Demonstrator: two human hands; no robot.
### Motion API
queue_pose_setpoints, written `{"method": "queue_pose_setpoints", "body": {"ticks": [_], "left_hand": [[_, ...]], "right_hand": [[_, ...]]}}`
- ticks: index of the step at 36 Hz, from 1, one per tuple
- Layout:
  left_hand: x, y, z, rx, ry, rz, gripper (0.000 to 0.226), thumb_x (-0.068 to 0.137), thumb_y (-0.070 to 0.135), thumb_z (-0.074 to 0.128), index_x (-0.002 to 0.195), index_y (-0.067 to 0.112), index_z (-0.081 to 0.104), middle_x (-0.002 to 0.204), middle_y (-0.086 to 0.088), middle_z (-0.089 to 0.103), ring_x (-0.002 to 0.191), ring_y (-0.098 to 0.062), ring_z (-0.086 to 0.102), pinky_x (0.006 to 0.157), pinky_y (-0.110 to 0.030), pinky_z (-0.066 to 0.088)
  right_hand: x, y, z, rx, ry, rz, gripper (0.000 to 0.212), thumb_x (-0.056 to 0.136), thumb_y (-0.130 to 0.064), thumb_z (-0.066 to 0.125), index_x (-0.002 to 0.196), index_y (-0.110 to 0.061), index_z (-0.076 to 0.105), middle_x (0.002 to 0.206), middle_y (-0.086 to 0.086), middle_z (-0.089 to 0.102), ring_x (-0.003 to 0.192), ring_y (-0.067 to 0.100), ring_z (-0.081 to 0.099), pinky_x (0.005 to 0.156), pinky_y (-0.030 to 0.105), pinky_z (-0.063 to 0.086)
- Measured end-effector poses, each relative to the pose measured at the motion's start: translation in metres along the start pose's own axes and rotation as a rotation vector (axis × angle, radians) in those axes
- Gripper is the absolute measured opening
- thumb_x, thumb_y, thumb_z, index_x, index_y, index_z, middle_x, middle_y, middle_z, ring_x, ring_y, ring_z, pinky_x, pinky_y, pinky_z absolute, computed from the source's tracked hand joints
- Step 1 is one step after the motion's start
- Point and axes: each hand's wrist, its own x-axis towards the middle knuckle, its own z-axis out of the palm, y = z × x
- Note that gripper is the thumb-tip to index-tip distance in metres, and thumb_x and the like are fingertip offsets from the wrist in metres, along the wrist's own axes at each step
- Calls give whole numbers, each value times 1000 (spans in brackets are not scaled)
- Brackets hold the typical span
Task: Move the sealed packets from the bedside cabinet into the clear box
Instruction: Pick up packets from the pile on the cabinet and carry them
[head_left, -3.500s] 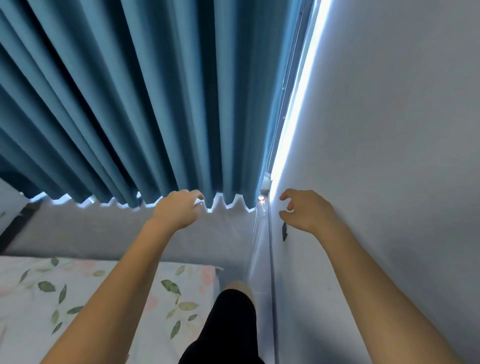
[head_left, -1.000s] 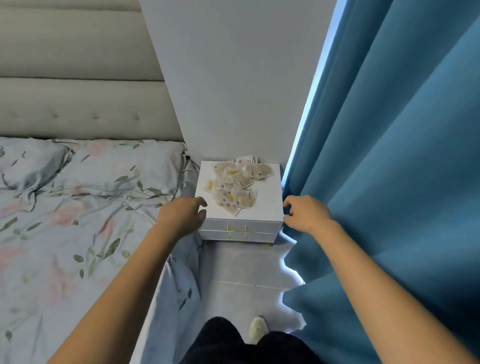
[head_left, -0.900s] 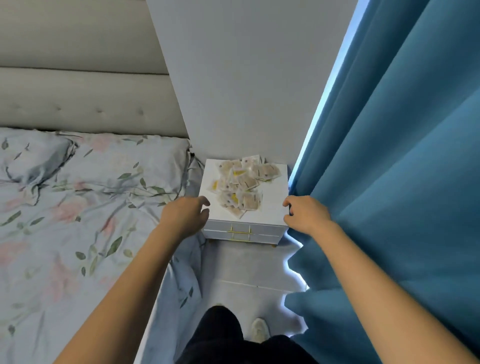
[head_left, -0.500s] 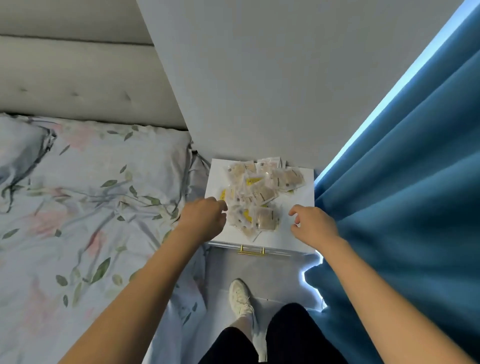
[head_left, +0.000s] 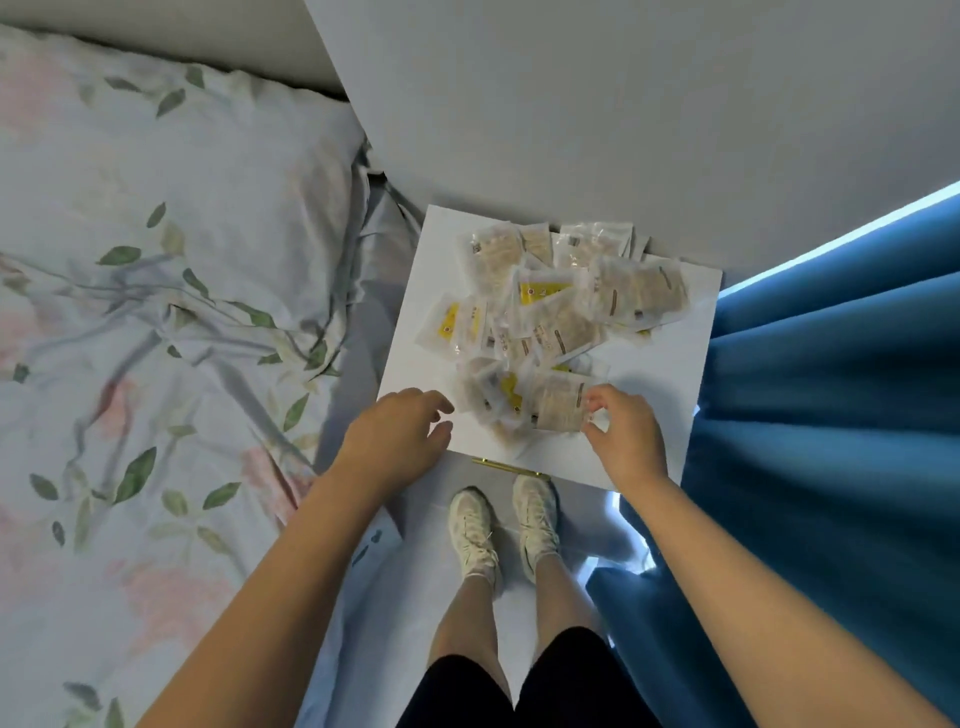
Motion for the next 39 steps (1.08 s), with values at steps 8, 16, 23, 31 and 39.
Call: {"method": "queue_pose_setpoints", "body": {"ticks": [8,16,23,31,39], "left_hand": [[21,11,19,-342,-30,-8,29,97,22,47,122,17,60,108,5,57,88,-11,54,83,-23,40],[29,16,49,-523,-83,-39,27,98,22,46,121,21,60,105,14,54,84,-3,54,67,-7,38],[32,24,70,-689,-70,-98,26,95,20,50,120,23,59,111,11,61,77,5,56,68,-1,40],[35,46,75,-1219,0,-90,45,87,22,68,125,12,47,117,-2,66,103,-13,66,87,-27,55],[29,30,76,-1374,228,-186,66,84,14,68,130,37,26,117,-4,64,98,-19,70,82,-38,58]], "right_hand": [[41,15,33,-161,-166,-96,73,74,-23,79,138,-13,44,137,7,50,128,27,39,105,35,34],[47,25,56,-331,10,-45,78,67,-36,82,134,-20,46,125,10,52,116,32,42,93,43,37],[41,26,46,-258,14,-68,33,77,-35,74,96,-13,59,95,4,64,95,26,55,78,29,25],[2,-28,11,823,-443,177,19,94,-16,53,104,-30,60,98,-13,72,98,4,66,73,14,52],[39,-11,3,328,-13,80,19,86,-25,67,103,-17,62,103,-3,65,105,22,57,80,21,44]]}}
